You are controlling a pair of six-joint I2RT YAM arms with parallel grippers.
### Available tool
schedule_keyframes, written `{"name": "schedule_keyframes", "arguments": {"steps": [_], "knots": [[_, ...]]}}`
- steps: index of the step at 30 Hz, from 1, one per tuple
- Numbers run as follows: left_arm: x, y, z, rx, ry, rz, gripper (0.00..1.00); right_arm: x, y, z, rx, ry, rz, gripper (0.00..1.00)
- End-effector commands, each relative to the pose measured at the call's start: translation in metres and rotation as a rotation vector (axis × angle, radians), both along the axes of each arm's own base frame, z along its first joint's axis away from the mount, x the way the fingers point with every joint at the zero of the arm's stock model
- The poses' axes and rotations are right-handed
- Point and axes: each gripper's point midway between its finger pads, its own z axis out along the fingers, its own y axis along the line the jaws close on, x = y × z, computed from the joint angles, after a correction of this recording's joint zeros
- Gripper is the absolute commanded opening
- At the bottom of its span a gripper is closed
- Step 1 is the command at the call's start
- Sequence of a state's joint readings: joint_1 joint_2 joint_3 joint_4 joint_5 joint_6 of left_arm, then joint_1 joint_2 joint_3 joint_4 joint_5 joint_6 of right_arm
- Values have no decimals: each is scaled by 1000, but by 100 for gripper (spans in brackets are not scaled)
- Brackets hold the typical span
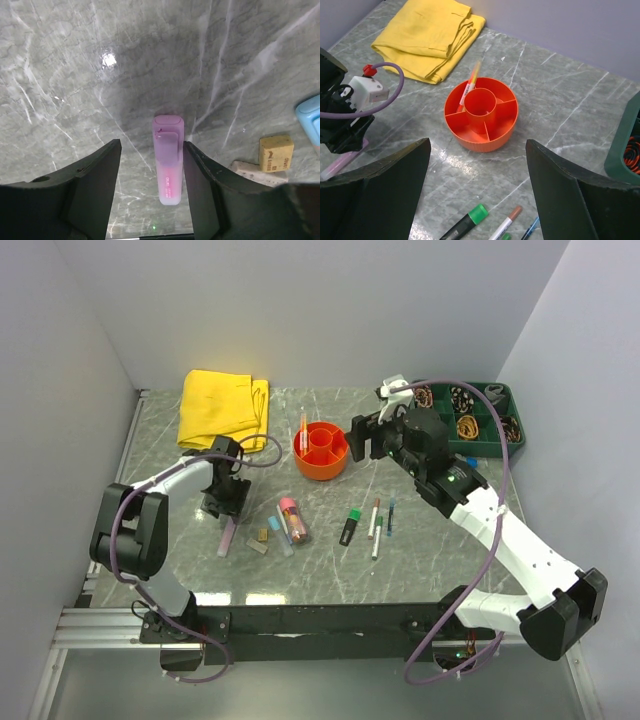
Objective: Sort the stationery into containers
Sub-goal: Pick up the pen from the center of the board.
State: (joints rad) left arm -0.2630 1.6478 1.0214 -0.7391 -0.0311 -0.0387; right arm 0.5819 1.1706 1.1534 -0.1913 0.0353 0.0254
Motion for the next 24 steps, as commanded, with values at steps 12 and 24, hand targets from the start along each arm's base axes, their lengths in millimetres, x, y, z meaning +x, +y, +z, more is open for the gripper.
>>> {"name": "schedule_keyframes", "arguments": {"steps": [12, 24], "knots": [[3, -24, -13, -68, 21, -51, 40, -5, -24, 3, 12, -39, -46, 84], [35, -55, 83, -213, -102, -162, 1, 7, -51, 7, -27, -73, -113, 84]]}}
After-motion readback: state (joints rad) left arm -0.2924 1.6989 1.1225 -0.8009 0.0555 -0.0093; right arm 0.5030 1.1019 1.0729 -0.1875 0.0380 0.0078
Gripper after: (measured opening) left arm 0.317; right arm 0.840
